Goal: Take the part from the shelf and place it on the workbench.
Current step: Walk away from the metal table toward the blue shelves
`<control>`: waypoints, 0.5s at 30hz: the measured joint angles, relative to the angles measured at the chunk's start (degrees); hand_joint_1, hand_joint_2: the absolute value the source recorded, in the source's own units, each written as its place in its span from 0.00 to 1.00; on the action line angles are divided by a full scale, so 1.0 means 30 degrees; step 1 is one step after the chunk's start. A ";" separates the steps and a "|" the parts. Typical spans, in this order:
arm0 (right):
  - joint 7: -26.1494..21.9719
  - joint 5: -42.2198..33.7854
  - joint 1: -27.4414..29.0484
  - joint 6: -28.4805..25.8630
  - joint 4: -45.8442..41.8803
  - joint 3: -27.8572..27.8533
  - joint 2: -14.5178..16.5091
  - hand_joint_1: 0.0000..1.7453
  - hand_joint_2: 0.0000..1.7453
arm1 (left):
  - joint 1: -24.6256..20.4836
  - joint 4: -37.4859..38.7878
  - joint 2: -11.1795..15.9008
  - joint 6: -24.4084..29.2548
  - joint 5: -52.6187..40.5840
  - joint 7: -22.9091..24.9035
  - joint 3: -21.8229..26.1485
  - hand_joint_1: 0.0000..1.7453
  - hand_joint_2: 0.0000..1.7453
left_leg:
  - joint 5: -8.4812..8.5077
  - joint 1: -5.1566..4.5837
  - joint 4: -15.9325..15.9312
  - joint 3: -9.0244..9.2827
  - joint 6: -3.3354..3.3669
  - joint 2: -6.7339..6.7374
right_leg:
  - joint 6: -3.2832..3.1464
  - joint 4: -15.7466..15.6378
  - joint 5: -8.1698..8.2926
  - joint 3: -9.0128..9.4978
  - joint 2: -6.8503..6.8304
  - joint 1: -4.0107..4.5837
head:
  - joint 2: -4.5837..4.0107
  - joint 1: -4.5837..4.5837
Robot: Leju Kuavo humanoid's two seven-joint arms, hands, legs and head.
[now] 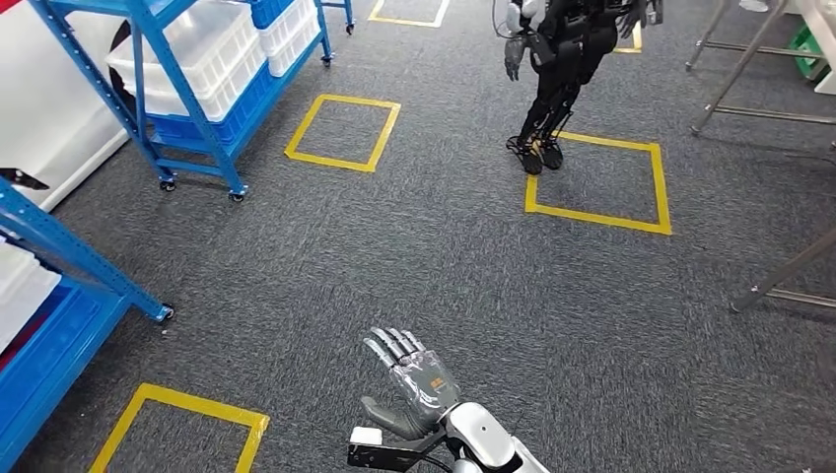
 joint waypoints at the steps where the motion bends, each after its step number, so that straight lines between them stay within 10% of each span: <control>1: 0.0022 0.0027 0.0030 0.0013 -0.0002 0.0000 -0.0009 0.00 0.00 | -0.0028 0.0000 0.0000 -0.0018 0.0002 0.0000 0.0000 0.00 0.00 | -0.0496 0.0044 0.1202 -0.0599 -0.0085 0.0195 | -0.0035 0.0004 -0.0032 0.0002 -0.0318 0.0029 | 0.0000 0.0000; 3: 0.0060 0.0080 0.0079 0.0047 -0.0004 0.0000 -0.0020 0.00 0.00 | 0.0004 0.0000 0.0000 -0.0068 0.0009 0.0000 0.0000 0.00 0.00 | -0.0549 0.0125 0.2056 -0.1018 -0.0205 0.0355 | -0.0021 0.0017 -0.0098 0.0016 -0.0903 0.0056 | 0.0000 0.0000; 7: 0.0086 0.0140 0.0093 0.0100 -0.0071 0.0000 -0.0015 0.00 0.00 | 0.0050 0.0000 0.0013 -0.0095 0.0065 0.0000 0.0000 0.00 0.00 | 0.1354 0.0175 -0.1424 0.0845 -0.0212 0.0996 | 0.0117 0.0066 -0.0255 0.0155 -0.1671 0.0054 | 0.0000 -0.0002; 11: 0.0086 0.0144 0.0094 0.0102 -0.0093 0.0000 -0.0011 0.00 0.00 | 0.0044 0.0000 0.0016 -0.0095 0.0065 0.0000 0.0000 0.00 0.00 | 0.1541 0.0174 -0.1894 0.1108 -0.0196 0.1159 | 0.0135 0.0073 -0.0277 0.0178 -0.1735 0.0055 | 0.0000 -0.0002; 13: 0.0093 0.0157 0.0094 0.0117 -0.0175 0.0002 -0.0006 0.00 0.00 | 0.0028 0.0000 0.0022 -0.0095 0.0071 0.0000 0.0000 0.00 0.00 | 0.1634 0.0030 -0.2558 0.1427 0.0084 0.1386 | 0.0321 0.0085 -0.0356 0.0267 -0.2038 0.0128 | 0.0000 -0.0002; 15: 0.0100 0.0177 0.0112 0.0139 -0.0333 0.0005 0.0007 0.00 0.00 | -0.0014 0.0000 0.0024 -0.0099 0.0078 0.0000 0.0004 0.00 0.00 | 0.1776 -0.0041 -0.3193 0.1688 0.0648 0.0981 | 0.0687 0.1492 -0.1319 -0.0229 -0.1353 0.0096 | 0.0000 0.0004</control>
